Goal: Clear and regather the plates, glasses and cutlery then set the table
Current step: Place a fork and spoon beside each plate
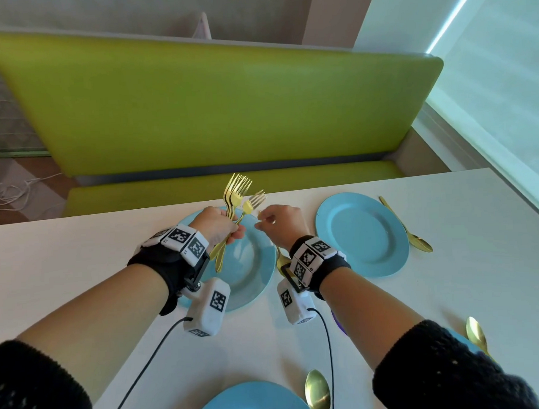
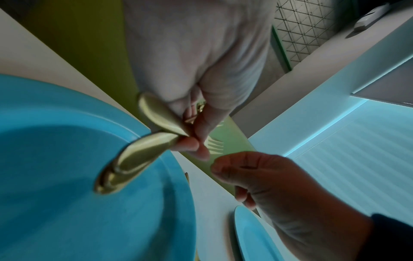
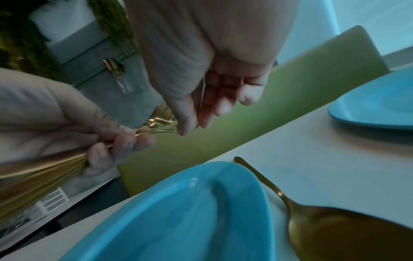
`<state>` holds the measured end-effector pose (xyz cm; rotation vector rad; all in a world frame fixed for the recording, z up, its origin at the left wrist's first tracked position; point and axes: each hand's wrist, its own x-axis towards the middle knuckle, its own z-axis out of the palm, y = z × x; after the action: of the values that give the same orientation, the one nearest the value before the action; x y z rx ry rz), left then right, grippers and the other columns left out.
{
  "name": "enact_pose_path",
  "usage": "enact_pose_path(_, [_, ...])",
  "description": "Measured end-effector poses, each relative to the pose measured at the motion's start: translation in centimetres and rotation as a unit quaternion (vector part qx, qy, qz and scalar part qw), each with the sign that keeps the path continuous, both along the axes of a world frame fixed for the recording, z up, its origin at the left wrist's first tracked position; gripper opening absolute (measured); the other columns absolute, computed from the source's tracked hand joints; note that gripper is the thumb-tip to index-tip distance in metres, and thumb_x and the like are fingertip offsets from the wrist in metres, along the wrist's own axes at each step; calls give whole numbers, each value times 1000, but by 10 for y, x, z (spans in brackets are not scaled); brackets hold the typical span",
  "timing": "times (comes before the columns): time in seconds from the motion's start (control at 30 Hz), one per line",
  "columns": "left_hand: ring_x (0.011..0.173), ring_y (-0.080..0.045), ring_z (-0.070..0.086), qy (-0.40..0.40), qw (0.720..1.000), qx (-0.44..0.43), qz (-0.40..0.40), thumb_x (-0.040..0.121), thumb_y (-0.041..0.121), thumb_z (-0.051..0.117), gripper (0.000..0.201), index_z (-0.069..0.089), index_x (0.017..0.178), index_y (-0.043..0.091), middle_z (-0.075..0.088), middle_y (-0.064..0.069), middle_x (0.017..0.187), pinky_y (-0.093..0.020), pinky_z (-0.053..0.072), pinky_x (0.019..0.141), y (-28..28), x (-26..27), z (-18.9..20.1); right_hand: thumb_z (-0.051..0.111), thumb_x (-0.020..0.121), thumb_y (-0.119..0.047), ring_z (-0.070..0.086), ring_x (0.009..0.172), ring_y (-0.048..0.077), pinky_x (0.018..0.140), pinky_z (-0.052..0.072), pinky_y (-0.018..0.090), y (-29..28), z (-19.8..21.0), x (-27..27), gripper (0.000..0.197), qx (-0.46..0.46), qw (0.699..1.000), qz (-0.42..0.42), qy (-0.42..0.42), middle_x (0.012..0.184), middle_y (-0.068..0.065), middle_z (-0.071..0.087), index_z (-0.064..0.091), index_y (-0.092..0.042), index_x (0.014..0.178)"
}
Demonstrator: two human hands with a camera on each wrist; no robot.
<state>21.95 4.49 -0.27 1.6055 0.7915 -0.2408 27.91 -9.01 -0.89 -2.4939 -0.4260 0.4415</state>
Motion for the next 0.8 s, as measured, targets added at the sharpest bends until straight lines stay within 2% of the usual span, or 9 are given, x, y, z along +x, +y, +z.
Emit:
enact_pose_path(0.13, [73, -26, 56, 11, 998, 9, -62, 89, -5, 53, 15, 52, 81, 7, 66, -15, 73, -27, 41, 58, -4, -4, 4, 67, 85, -22, 62, 100, 19, 83, 40, 19, 0, 5, -5, 23, 2, 996, 84, -39, 107, 4, 68, 72, -16, 107])
enact_pose_path(0.23, [70, -26, 55, 12, 992, 32, -125, 85, -5, 56, 14, 56, 75, 4, 67, -19, 78, -31, 42, 63, -10, -8, 6, 62, 88, -20, 58, 105, 22, 88, 43, 28, -3, 6, -8, 23, -35, 988, 140, -49, 111, 7, 65, 72, -18, 108])
enact_pose_path(0.33, [56, -18, 53, 14, 987, 44, -156, 88, -2, 55, 14, 59, 75, 3, 65, -13, 71, -24, 43, 56, -14, -11, 9, 59, 90, -24, 56, 105, 23, 90, 45, 33, -8, 6, -10, 23, -67, 979, 184, -55, 109, 6, 63, 72, -22, 109])
enact_pose_path(0.43, [56, -16, 56, 18, 984, 60, -166, 89, 1, 54, 15, 62, 77, 6, 67, -9, 69, -23, 45, 56, -17, -12, 9, 58, 90, -26, 56, 106, 24, 90, 45, 34, -12, 9, -12, 23, -88, 971, 214, -59, 108, 7, 63, 73, -21, 108])
enact_pose_path(0.5, [64, -21, 62, 16, 986, 43, -160, 90, 1, 53, 16, 59, 77, 6, 67, -11, 71, -30, 50, 64, -20, -11, 7, 56, 91, -24, 55, 110, 24, 91, 46, 35, -13, 13, -12, 23, -103, 966, 229, -69, 110, 8, 63, 73, -20, 106])
enact_pose_path(0.57, [77, -28, 63, 7, 989, 33, -141, 91, 3, 52, 16, 56, 76, 7, 69, -16, 75, -41, 52, 81, -21, -10, 6, 54, 91, -23, 55, 109, 24, 89, 47, 35, -16, 20, -10, 22, -122, 962, 234, -75, 110, 7, 63, 73, -20, 103])
enact_pose_path(0.63, [80, -29, 63, -10, 992, 50, -117, 91, 5, 51, 20, 56, 71, 8, 71, -21, 81, -44, 52, 87, -18, -6, 6, 54, 92, -21, 56, 106, 24, 87, 47, 34, -25, 23, -3, 21, -139, 962, 226, -69, 109, 6, 63, 73, -18, 101])
enact_pose_path(0.7, [77, -29, 64, -24, 994, 76, -68, 92, 3, 49, 25, 53, 68, 9, 69, -21, 87, -40, 54, 73, -12, -3, 7, 55, 92, -20, 58, 103, 23, 87, 48, 34, -37, 21, 8, 20, -154, 970, 181, -55, 107, 5, 65, 74, -19, 97])
enact_pose_path(0.8, [62, -21, 60, -38, 995, 92, -3, 93, -2, 42, 27, 44, 70, 12, 62, -15, 83, -23, 45, 49, -4, 1, 7, 57, 91, -22, 61, 103, 23, 93, 51, 37, -58, 14, 25, 19, -159, 985, 64, -16, 107, 5, 69, 74, -18, 97])
